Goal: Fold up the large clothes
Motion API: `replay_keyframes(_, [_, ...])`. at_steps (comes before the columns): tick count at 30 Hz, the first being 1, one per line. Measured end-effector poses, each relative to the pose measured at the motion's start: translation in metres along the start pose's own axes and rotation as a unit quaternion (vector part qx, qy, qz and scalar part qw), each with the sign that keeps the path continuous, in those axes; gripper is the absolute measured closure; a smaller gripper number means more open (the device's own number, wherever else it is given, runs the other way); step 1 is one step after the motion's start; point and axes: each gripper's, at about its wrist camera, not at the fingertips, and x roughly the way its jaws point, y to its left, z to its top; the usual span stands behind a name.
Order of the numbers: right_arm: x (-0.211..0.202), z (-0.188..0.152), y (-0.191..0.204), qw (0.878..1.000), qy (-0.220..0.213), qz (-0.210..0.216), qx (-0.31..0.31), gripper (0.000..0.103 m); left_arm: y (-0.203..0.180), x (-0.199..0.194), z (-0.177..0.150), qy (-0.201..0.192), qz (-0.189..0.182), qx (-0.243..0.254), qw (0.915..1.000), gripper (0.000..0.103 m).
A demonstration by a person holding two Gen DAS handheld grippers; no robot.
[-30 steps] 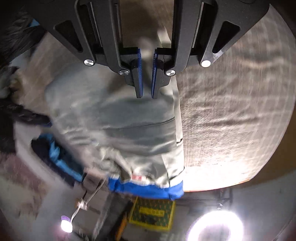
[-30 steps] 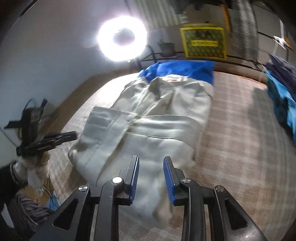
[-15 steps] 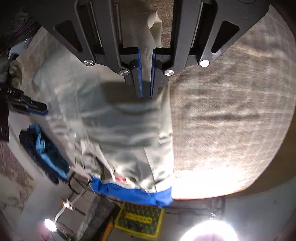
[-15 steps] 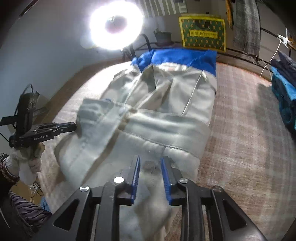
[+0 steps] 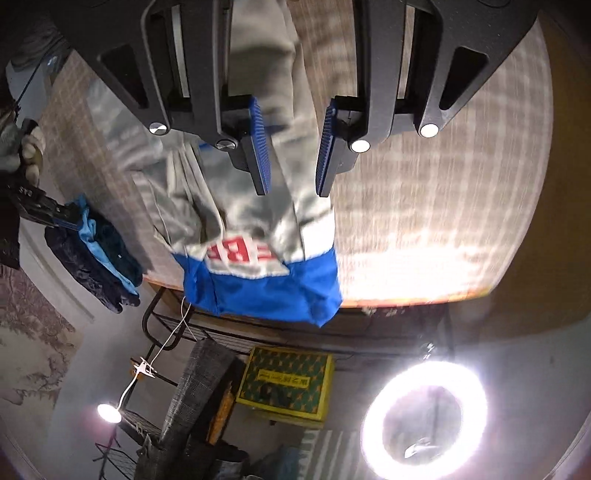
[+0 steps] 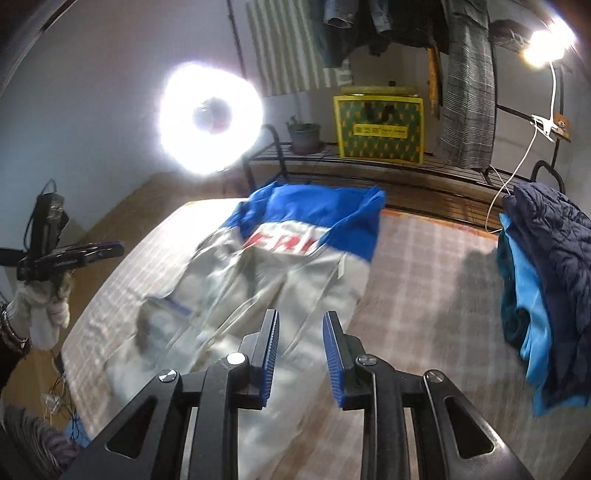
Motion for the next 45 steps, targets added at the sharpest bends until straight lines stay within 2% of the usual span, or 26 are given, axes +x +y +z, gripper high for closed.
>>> replay_keyframes(4, [0.044, 0.026, -0.027, 1.000, 0.016, -0.011, 0.012, 0.081, 0.013, 0.039, 0.028, 0.004, 0.005, 0.001, 1.0000, 0.079])
replay_keyframes(7, [0.084, 0.043, -0.047, 0.999, 0.026, 0.000, 0.028, 0.085, 0.026, 0.082, 0.049, 0.019, 0.008, 0.013, 0.9997, 0.079])
replay_keyframes(11, [0.149, 0.063, -0.066, 0.998, 0.051, -0.002, 0.029, 0.089, 0.044, 0.135, 0.066, 0.042, 0.006, 0.017, 0.9989, 0.079])
replay_keyframes(14, [0.183, 0.073, -0.077, 0.998, 0.053, -0.001, 0.034, 0.089, 0.049, 0.167, 0.076, 0.052, 0.009, 0.027, 0.9982, 0.079])
replay_keyframes(19, [0.207, 0.099, -0.082, 0.999, 0.028, 0.015, 0.030, 0.089, 0.040, 0.201, 0.093, 0.050, 0.016, 0.067, 0.9964, 0.079])
replay_keyframes(22, [0.230, 0.114, -0.077, 0.999, 0.039, -0.009, -0.001, 0.090, 0.038, 0.221, 0.098, 0.055, 0.018, 0.074, 0.9956, 0.079])
replay_keyframes(26, [0.260, 0.125, -0.082, 0.998, 0.060, -0.019, 0.007, 0.095, 0.037, 0.245, 0.095, 0.074, 0.022, 0.074, 0.9943, 0.079])
replay_keyframes(28, [0.275, 0.122, -0.083, 0.996, 0.078, -0.030, -0.004, 0.097, 0.035, 0.249, 0.091, 0.059, 0.026, 0.083, 0.9945, 0.079])
replay_keyframes(30, [0.279, 0.119, -0.085, 0.997, 0.070, -0.028, -0.009, 0.097, 0.038, 0.250, 0.090, 0.051, 0.019, 0.080, 0.9953, 0.079])
replay_keyframes(33, [0.277, 0.117, -0.096, 0.998, 0.063, -0.003, 0.017, 0.097, 0.042, 0.249, 0.093, 0.055, 0.008, 0.069, 0.9961, 0.079])
replay_keyframes(35, [0.271, 0.119, -0.096, 0.998, 0.065, 0.001, 0.022, 0.091, 0.047, 0.247, 0.100, 0.066, -0.006, 0.049, 0.9966, 0.079])
replay_keyframes(36, [0.266, 0.121, -0.097, 0.998, 0.060, 0.013, 0.025, 0.083, 0.053, 0.241, 0.105, 0.062, -0.019, 0.030, 0.9975, 0.076])
replay_keyframes(38, [0.248, 0.124, -0.102, 0.997, 0.030, 0.059, 0.039, 0.074, 0.066, 0.228, 0.115, 0.035, -0.037, -0.005, 0.9987, 0.063])
replay_keyframes(39, [0.236, 0.126, -0.107, 0.996, 0.006, 0.078, 0.046, 0.070, 0.074, 0.222, 0.122, 0.019, -0.041, -0.025, 0.9987, 0.051])
replay_keyframes(40, [0.227, 0.128, -0.112, 0.994, -0.010, 0.091, 0.054, 0.067, 0.082, 0.218, 0.126, 0.008, -0.046, -0.041, 0.9981, 0.043])
replay_keyframes(42, [0.216, 0.130, -0.126, 0.993, -0.023, 0.094, 0.064, 0.059, 0.094, 0.218, 0.136, 0.001, -0.047, -0.064, 0.9968, 0.043])
replay_keyframes(45, [0.227, 0.132, -0.146, 0.994, 0.003, 0.060, 0.087, 0.059, 0.103, 0.232, 0.145, 0.023, -0.042, -0.073, 0.9962, 0.043])
